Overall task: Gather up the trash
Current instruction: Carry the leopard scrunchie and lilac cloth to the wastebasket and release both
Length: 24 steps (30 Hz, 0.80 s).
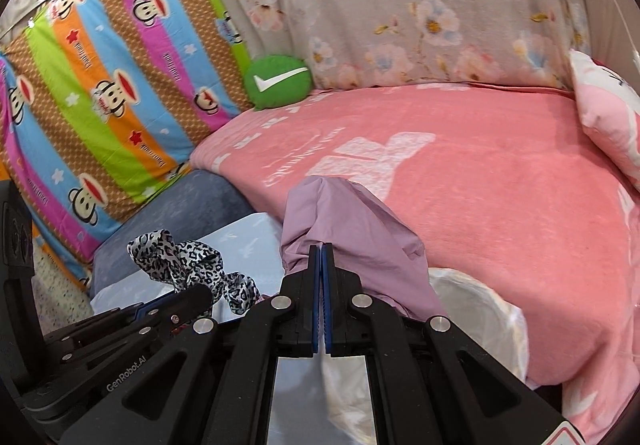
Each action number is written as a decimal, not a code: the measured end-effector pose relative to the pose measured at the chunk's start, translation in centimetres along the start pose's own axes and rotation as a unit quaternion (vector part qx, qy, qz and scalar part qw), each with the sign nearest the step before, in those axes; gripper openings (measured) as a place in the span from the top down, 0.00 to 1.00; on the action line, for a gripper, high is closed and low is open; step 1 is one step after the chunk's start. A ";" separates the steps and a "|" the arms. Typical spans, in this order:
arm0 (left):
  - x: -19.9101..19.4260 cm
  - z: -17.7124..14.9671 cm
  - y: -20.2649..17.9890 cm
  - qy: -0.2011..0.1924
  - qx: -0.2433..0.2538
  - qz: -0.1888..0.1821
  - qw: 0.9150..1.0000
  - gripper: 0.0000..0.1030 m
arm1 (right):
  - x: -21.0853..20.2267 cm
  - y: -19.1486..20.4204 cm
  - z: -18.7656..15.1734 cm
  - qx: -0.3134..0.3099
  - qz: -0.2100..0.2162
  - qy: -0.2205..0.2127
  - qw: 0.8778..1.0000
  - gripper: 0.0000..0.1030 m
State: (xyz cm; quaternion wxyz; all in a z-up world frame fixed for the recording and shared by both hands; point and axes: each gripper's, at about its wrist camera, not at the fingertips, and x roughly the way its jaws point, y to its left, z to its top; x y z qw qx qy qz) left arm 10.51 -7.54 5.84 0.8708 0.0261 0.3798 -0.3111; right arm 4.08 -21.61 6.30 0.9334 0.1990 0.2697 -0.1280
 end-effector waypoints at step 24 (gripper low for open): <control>2.3 -0.5 -5.3 0.026 0.023 -0.025 0.999 0.46 | -0.5 -5.3 -1.3 0.040 -0.030 0.001 0.999 0.96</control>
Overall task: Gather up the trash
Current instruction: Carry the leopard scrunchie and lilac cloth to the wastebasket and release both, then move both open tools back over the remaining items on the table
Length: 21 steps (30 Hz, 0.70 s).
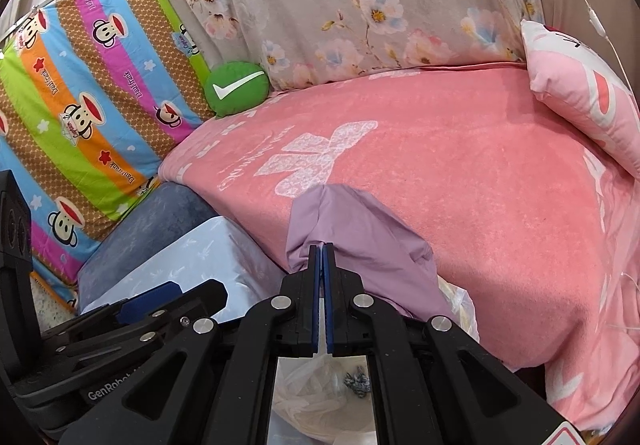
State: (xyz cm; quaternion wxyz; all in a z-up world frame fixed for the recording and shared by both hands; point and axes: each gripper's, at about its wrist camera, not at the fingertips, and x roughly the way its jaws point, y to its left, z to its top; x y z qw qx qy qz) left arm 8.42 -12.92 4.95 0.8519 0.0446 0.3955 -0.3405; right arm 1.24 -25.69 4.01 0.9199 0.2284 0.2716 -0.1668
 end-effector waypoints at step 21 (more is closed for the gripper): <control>0.0 -0.4 2.0 0.000 -0.024 0.015 1.000 0.46 | 0.8 1.8 -0.9 -0.014 0.007 0.015 1.000 0.89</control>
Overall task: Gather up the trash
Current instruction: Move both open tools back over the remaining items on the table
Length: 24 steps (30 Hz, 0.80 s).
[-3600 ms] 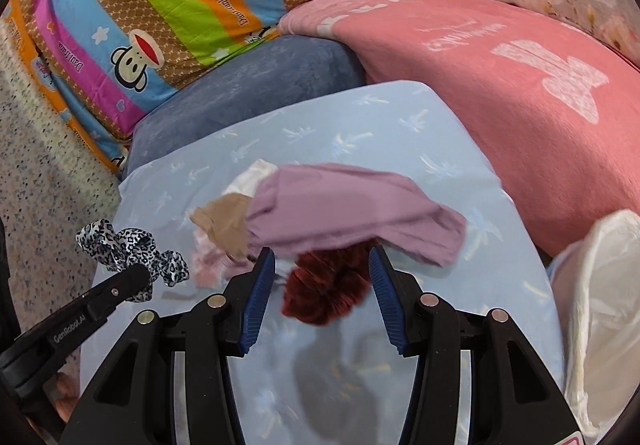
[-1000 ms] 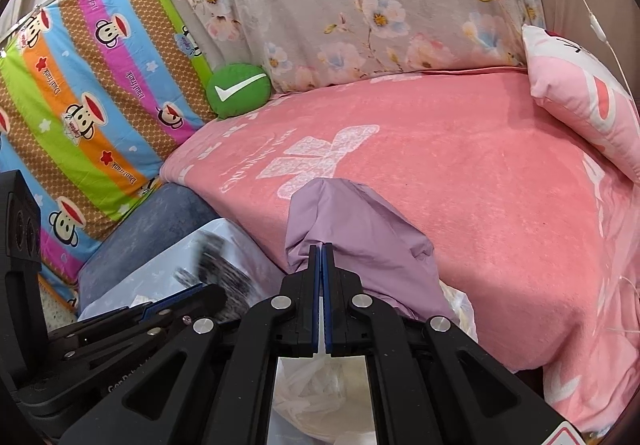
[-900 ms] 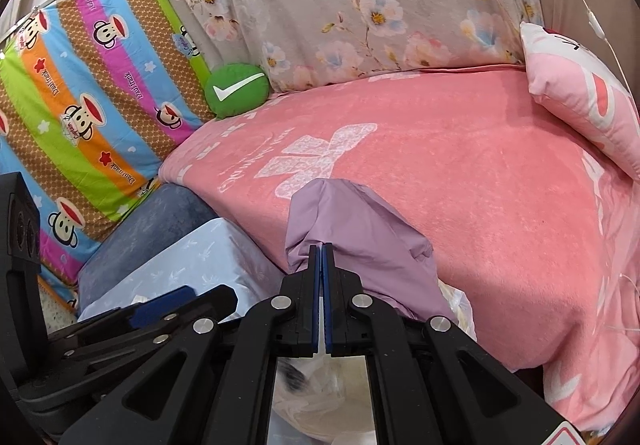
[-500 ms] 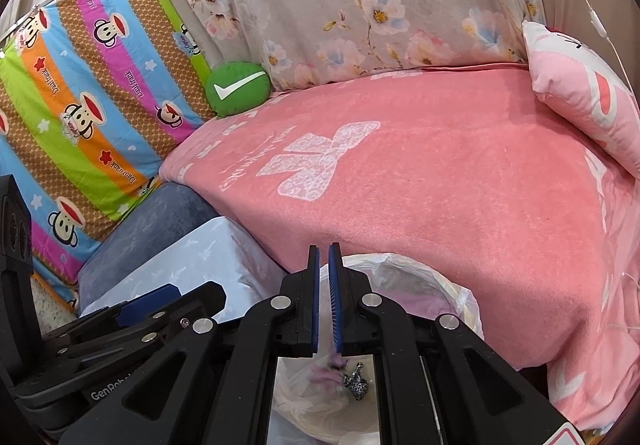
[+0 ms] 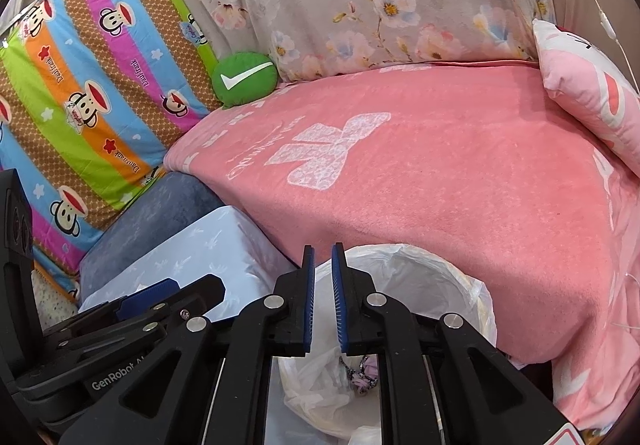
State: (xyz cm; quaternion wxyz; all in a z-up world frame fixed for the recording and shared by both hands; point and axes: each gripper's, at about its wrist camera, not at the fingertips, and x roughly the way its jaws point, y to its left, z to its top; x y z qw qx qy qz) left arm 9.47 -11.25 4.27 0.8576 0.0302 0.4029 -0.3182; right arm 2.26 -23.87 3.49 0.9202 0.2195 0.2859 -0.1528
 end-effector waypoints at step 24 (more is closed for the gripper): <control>-0.3 -1.5 6.6 0.007 -0.057 0.034 0.998 0.46 | 3.4 5.7 -3.2 -0.058 0.016 0.054 0.997 0.78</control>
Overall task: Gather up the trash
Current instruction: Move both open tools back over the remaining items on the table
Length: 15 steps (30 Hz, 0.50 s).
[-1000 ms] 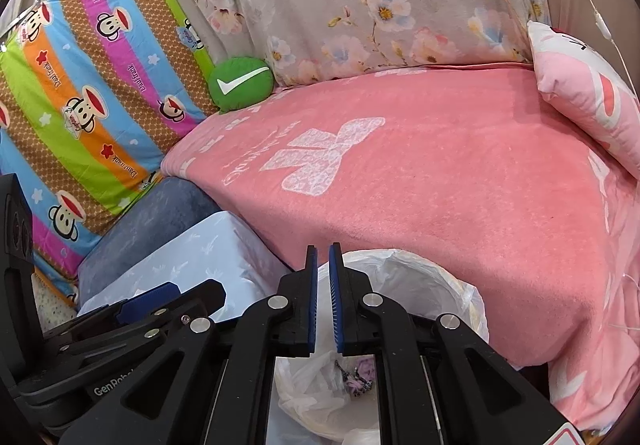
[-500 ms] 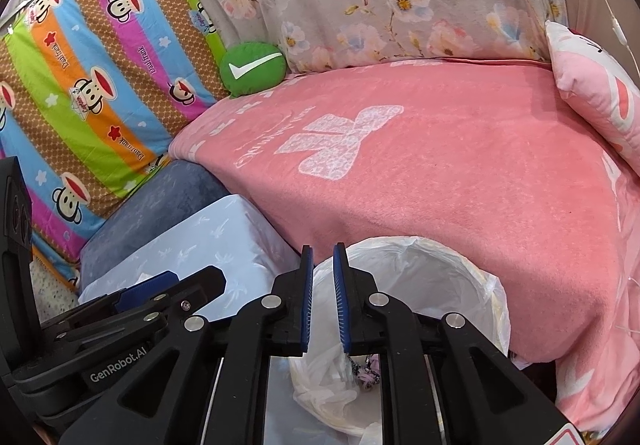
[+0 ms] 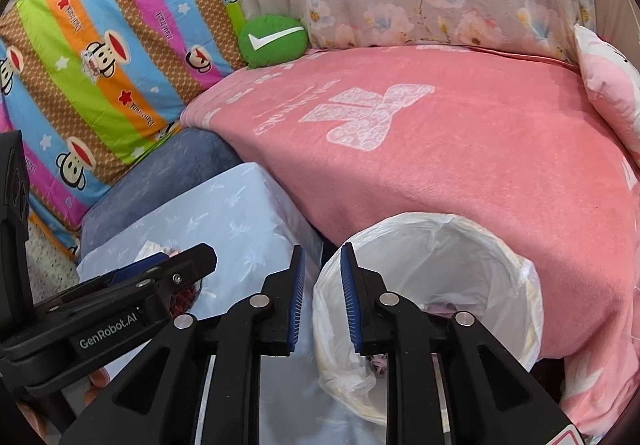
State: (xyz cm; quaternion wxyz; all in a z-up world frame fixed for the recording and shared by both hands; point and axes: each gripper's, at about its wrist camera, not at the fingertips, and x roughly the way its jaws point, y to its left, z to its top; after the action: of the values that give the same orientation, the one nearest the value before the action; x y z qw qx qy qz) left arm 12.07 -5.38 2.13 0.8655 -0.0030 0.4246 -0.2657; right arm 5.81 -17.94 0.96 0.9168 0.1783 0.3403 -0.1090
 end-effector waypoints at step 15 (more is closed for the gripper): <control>-0.3 -1.5 9.1 0.004 -0.067 0.072 0.995 0.36 | 3.8 6.9 -2.8 -0.052 0.029 0.048 0.997 0.70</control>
State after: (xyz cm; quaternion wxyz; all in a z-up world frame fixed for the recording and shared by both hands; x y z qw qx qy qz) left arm 14.93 2.90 -0.71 0.8786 -0.0296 0.4437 -0.1740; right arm 9.21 -10.82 -1.73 0.9101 0.1452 0.3842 -0.0557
